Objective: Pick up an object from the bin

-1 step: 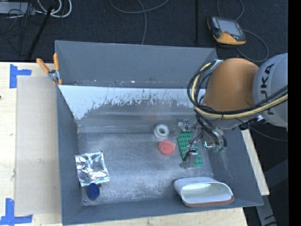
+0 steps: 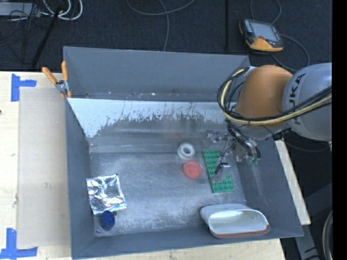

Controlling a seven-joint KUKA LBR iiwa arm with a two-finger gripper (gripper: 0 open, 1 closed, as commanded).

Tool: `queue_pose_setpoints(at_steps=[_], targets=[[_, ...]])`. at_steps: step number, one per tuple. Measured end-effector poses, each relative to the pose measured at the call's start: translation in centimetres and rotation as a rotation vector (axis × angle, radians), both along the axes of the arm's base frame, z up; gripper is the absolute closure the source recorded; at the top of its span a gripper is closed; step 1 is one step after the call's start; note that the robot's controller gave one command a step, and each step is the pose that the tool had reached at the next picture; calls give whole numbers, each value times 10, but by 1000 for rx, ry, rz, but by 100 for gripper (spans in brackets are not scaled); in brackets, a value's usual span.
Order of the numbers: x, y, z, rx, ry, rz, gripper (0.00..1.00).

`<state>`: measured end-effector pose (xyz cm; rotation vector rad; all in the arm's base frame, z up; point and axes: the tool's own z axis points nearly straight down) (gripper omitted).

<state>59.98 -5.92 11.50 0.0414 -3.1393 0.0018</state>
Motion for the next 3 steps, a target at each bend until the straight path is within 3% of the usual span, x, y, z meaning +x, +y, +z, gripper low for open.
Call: queue_pose_setpoints(at_steps=[1,2,3], targets=[[20,-17,-44,3,1,84,0],[21,-16,-40,3,-3,84,100],[2,-27,135,0,-11,96,100]])
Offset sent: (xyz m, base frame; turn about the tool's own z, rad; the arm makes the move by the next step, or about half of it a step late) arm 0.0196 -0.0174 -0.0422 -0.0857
